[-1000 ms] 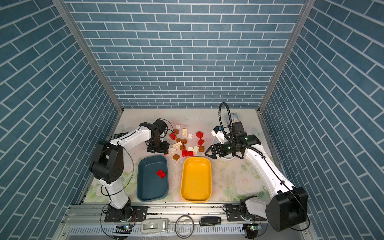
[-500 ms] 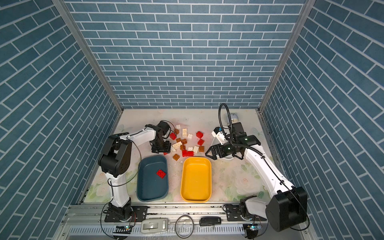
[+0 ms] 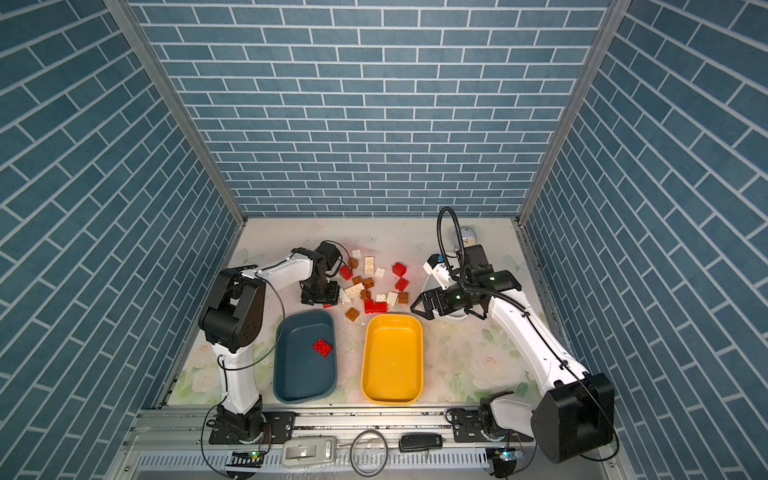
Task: Sort the legos into containers by color
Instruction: 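Move the left gripper back to the pile and grasp another red brick, then carry the red brick to the teal tray and open the left gripper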
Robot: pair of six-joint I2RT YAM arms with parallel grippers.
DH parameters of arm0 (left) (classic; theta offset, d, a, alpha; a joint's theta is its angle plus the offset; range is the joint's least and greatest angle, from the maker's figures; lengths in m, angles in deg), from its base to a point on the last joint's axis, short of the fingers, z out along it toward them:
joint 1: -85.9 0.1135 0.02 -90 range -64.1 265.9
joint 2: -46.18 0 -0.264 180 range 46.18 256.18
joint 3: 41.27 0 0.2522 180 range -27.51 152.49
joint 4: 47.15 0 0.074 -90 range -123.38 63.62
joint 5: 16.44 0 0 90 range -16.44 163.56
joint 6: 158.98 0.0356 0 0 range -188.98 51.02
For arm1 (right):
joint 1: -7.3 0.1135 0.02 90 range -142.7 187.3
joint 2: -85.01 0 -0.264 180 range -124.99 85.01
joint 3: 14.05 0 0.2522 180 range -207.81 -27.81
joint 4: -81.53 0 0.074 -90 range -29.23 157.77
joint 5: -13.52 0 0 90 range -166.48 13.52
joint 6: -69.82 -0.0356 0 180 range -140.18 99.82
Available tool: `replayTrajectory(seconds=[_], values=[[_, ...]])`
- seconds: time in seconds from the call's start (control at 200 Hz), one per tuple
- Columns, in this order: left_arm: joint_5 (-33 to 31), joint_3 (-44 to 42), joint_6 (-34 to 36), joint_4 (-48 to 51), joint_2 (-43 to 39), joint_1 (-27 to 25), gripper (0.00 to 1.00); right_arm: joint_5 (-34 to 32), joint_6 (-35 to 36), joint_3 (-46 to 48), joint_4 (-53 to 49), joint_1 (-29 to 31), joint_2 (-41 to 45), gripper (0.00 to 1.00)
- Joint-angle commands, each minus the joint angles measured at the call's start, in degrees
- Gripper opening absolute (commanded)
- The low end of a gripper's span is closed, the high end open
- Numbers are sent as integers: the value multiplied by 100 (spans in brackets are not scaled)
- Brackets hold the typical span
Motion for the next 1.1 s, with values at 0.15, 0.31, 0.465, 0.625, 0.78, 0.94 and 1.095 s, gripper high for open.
replayTrajectory(seconds=[0.15, 0.31, 0.465, 0.625, 0.78, 0.94, 1.095], values=[[-43, -90, 85, 30, -42, 113, 67, -2, 392, 39, -95, -37, 86, 99], [206, 33, 81, -143, 88, 112, 64, -6, 386, 37, -96, -54, 78, 99], [238, 178, 88, -158, 232, 113, 59, -4, 401, 37, -108, -52, 59, 99], [222, 150, 146, -223, 276, 121, 49, -11, 414, 61, -122, -65, 85, 99], [150, 167, 175, -130, 134, 114, 38, 18, 410, 78, -132, -61, 104, 99], [75, 334, 282, 308, -318, 116, 37, 134, 392, 74, -124, -60, 122, 99], [74, 545, 452, 994, -892, 113, 37, 254, 341, 64, -51, -65, 78, 99]])
